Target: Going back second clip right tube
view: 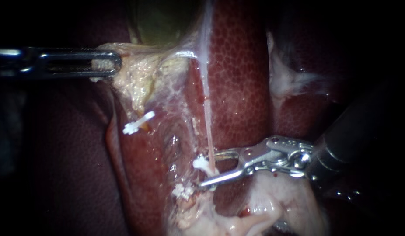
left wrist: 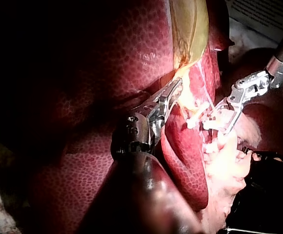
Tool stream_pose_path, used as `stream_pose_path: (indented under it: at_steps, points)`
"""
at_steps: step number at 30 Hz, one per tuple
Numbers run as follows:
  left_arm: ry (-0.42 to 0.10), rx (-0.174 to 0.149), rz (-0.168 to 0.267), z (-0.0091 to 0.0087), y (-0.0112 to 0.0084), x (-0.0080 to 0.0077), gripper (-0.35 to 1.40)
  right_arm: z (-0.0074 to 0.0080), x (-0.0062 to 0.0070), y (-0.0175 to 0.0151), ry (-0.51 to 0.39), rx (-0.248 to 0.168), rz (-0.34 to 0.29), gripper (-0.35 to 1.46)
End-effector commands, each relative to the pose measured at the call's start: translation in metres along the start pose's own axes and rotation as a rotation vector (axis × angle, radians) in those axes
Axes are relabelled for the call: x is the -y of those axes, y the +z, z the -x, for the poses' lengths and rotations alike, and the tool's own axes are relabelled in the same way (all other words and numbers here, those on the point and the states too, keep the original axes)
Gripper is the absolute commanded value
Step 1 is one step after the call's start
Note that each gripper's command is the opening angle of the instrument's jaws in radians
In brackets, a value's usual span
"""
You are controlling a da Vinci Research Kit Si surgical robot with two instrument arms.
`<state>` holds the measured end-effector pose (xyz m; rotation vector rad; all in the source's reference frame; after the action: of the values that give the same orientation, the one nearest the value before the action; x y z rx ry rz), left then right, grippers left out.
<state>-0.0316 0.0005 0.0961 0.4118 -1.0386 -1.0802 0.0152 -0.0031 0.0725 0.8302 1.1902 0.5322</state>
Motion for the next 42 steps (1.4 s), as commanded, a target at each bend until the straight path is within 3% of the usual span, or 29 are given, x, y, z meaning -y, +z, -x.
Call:
stream_pose_path:
  at_steps: [1, 17, 23, 32, 37, 42]
  points:
    - [0.0, 0.0, 0.0, 0.0, 0.0, 0.0, -0.35, -0.0001, 0.0, -0.0002, -0.006, -0.002, 0.008, 0.6]
    - [0.0, 0.0, 0.0, -0.0001, -0.0001, 0.0, -0.35, -0.0009, 0.0004, -0.0026, -0.083, -0.001, 0.016, 0.6]
    - [0.001, 0.0, 0.0, -0.0001, -0.0002, -0.0001, -0.35, -0.0035, 0.0016, -0.0051, -0.187, -0.003, 0.04, 0.6]
    - [0.001, 0.0, 0.0, -0.0001, -0.0001, 0.0, -0.35, -0.0089, 0.0045, -0.01, -0.319, -0.004, 0.079, 0.6]
    - [0.001, 0.001, 0.001, -0.0003, 0.0, 0.0, -0.35, -0.0101, 0.0057, -0.0114, -0.334, -0.015, 0.071, 0.6]
    - [0.006, 0.006, 0.008, -0.0014, 0.0012, 0.0003, -0.35, -0.0103, 0.0061, -0.0114, -0.334, -0.015, 0.069, 0.6]
